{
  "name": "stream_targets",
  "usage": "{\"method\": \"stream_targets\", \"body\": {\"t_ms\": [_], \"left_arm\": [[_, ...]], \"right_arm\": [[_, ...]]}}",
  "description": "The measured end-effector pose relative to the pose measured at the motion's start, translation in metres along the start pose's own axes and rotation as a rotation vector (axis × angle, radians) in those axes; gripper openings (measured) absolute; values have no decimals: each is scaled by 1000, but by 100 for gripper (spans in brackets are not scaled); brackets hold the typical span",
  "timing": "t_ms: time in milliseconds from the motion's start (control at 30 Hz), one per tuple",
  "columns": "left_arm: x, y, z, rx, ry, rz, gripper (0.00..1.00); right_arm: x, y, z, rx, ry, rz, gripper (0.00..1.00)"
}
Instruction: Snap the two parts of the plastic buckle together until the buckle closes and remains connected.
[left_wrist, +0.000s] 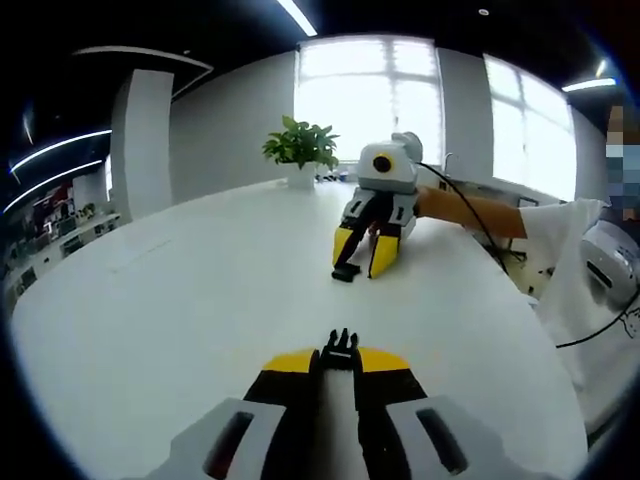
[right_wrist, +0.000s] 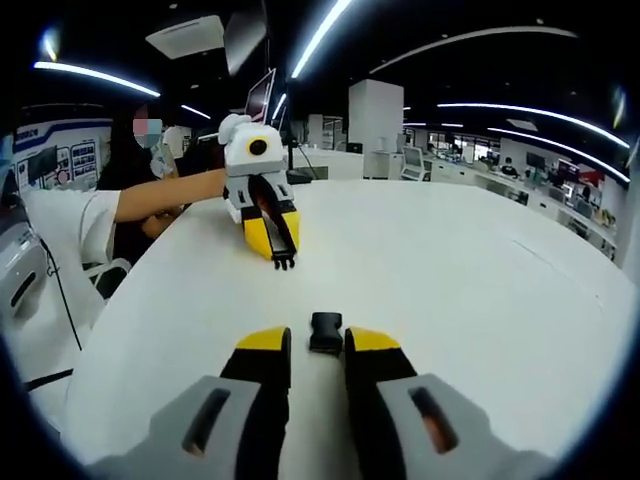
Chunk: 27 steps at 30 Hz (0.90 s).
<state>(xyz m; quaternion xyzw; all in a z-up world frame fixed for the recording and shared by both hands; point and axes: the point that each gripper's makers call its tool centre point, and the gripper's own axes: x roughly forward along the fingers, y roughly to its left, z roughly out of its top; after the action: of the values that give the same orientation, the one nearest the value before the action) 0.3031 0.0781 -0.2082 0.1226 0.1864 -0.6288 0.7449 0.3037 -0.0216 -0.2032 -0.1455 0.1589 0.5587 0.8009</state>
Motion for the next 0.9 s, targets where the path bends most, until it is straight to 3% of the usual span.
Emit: {"method": "stream_targets", "body": {"t_ms": [167, 400, 700, 900], "left_arm": [[2, 4, 7, -4, -24, 21, 12], [8, 8, 13, -6, -31, 30, 12], [19, 10, 31, 19, -67, 40, 12], [33, 20, 34, 62, -30, 67, 12]], "right_arm": [[-1, -4, 1, 4, -8, -17, 13], [-5, -14, 2, 16, -35, -53, 13], [-9, -18, 4, -6, -38, -13, 13], [-4, -29, 5, -5, -49, -10, 13]]}}
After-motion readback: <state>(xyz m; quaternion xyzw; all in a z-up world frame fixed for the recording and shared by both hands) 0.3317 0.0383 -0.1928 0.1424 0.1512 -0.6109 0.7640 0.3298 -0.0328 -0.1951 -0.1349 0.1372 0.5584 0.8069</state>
